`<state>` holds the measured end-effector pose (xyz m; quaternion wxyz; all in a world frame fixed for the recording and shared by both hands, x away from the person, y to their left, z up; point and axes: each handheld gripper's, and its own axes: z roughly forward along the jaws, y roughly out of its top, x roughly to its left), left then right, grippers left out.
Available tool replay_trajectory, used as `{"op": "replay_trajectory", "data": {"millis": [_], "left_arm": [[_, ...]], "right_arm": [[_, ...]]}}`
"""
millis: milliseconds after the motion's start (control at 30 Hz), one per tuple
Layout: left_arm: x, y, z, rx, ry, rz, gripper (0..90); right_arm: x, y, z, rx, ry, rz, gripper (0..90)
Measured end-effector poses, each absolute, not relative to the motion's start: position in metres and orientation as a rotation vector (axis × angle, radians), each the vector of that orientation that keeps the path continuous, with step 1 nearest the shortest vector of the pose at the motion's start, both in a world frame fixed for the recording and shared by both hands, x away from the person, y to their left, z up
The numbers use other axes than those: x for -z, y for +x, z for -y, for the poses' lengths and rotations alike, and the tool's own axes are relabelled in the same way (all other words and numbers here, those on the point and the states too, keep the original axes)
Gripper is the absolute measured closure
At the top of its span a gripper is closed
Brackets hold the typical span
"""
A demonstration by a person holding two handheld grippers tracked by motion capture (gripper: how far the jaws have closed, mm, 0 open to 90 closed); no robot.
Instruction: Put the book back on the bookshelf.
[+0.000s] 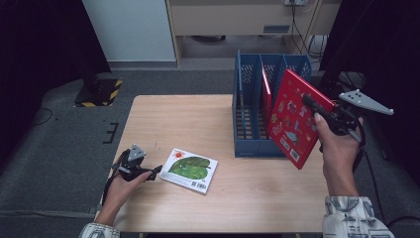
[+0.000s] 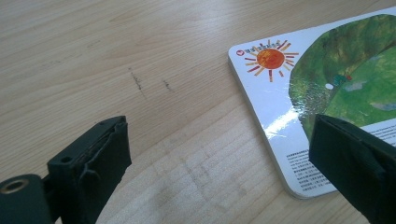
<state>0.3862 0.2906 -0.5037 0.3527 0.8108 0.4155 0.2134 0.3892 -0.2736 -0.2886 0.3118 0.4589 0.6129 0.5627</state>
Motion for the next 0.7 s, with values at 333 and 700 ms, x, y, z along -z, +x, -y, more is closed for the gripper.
{"op": "replay_trajectory", "data": {"millis": [333,700], "left_arm": [[0.504,0.386,-0.29,-0.553,2.099,-1.07,4.6],[0.505,0.387,-0.289,-0.549,2.104,-1.066,4.6]], "right_arm": [[0.29,0.399,0.272,-1.448,1.219,-1.618,79.8],[0.291,0.405,0.274,-1.441,1.234,-1.609,79.8]]}}
